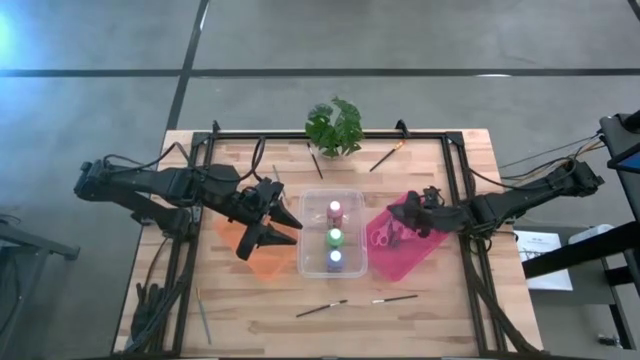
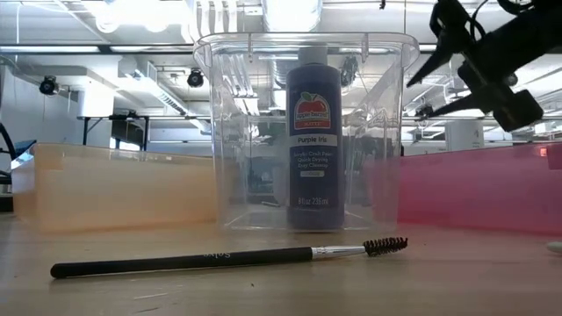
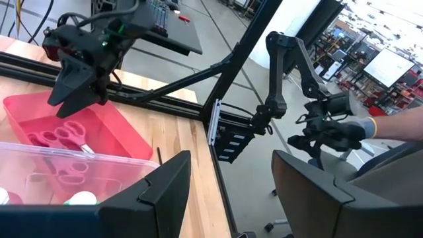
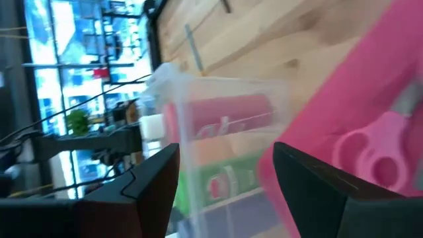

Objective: Pick & Place Paint Supplies
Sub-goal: Put the bottom blue paintbrush into the orange bin

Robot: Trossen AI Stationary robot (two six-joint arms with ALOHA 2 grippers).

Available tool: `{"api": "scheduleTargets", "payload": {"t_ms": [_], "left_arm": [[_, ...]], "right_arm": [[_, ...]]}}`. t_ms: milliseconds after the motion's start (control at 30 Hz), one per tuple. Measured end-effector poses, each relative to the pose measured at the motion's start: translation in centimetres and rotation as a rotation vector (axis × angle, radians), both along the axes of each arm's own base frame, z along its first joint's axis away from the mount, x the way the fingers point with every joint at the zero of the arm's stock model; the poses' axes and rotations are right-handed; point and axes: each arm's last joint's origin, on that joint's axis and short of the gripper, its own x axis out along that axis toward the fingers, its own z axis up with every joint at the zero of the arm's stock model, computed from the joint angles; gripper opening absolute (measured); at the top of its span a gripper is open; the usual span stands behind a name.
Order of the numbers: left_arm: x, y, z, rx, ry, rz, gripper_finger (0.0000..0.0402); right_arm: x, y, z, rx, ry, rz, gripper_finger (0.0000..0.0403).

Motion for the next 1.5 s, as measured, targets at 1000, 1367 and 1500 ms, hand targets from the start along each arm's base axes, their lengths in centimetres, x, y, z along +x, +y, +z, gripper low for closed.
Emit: {"api": "scheduleTargets", "payload": {"t_ms": [1000, 1367, 1500], "left_arm": [[-5.5, 3.6, -5.6, -0.187, 0.863, 0.459, 0.0221], [-7.3, -1.2, -11.2, -0.482, 1.289, 0.472, 0.0221], [-8.1, -3.7, -12.1, -0.503, 1.344, 0.465, 0.0221]], "right_arm": [[1.1, 1.1, 5.3, -0.344, -0.403, 0.191, 0.0238], [1.1, 1.1, 5.5, -0.351, -0.427, 0.193, 0.0238], [1.1, 1.1, 5.7, -0.371, -0.443, 0.194, 0.0238]]}}
